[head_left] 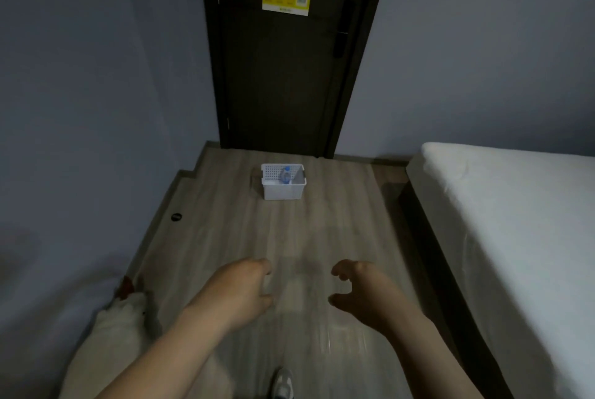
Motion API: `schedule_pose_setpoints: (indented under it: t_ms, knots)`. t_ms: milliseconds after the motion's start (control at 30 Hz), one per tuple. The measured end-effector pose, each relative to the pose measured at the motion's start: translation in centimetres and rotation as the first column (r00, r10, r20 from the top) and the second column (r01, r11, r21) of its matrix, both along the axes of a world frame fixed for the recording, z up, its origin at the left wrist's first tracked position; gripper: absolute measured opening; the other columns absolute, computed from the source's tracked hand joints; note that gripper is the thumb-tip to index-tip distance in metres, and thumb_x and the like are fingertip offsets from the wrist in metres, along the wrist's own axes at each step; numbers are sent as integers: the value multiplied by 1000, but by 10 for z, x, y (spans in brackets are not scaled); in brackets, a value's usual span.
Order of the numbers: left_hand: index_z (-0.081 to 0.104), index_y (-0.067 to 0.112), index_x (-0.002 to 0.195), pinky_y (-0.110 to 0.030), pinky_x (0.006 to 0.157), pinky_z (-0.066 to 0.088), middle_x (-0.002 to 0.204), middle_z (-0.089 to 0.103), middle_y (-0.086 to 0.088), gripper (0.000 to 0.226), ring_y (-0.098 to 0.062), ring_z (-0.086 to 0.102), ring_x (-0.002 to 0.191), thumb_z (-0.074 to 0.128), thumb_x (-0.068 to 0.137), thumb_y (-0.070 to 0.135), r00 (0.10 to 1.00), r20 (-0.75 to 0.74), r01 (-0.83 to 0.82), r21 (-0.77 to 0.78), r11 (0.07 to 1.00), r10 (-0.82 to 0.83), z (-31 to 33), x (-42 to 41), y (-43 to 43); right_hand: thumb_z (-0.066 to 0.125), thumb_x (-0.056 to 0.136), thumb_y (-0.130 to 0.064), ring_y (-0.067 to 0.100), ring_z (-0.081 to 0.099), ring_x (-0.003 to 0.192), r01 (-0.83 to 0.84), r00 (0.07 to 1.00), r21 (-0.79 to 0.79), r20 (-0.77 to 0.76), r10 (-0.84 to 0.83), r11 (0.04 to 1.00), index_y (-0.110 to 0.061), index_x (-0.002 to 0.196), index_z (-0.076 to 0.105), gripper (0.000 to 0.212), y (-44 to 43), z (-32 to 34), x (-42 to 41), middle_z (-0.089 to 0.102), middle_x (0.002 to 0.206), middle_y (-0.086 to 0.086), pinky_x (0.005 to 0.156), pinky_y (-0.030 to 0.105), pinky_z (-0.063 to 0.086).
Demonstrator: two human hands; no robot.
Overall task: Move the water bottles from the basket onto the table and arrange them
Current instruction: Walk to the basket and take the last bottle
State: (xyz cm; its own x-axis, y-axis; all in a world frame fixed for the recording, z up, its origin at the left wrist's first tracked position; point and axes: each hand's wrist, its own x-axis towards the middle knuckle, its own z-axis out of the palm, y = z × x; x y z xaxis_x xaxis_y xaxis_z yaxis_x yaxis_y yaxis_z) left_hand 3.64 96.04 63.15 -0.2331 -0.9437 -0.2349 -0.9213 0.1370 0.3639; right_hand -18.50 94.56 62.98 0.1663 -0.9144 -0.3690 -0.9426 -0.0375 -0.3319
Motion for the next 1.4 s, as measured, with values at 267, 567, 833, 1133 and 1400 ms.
schedule_pose_setpoints:
  t_ms: [267,567,833,1133,1400]
  knots:
    - [57,25,113,-23,87,44,117,60,1,34,-15,57,107,60,83,40,997,4,-72,-15,997,73,2,-8,-136,69,82,-39,10,58,108,-41,999,-25,-9,41,999,-31,128,51,51,-150,1,-18,58,125,-7,87,23,49]
    - [56,21,112,-22,86,44,115,59,3,33,-13,56,106,60,84,39,998,-18,-65,43,997,66,-15,-6,-265,69,82,-40,11,58,105,-62,998,27,-13,62,998,-30,129,51,51,-284,-13,-17,58,123,-6,85,23,50]
    - [54,19,112,-28,89,45,115,58,0,36,-16,56,106,60,85,41,999,-20,-47,36,998,47,-20,22,-415,68,84,-37,9,57,110,-23,1000,31,-19,24,999,-28,129,51,49,-422,-17,13,58,126,-5,81,16,42]
    - [53,20,116,-25,87,43,118,57,2,37,-14,54,107,59,85,40,1000,-27,-6,60,998,7,-21,54,-555,66,85,-37,8,56,109,-16,999,56,-29,18,998,-28,128,51,46,-550,-22,52,58,125,-6,85,19,45]
    - [55,21,115,-25,89,46,117,58,3,33,-13,55,104,60,84,32,997,-72,-31,112,993,39,-37,63,-647,67,84,-38,6,57,108,-26,999,46,-33,27,999,-30,127,52,45,-652,-38,51,60,123,-7,82,16,43]
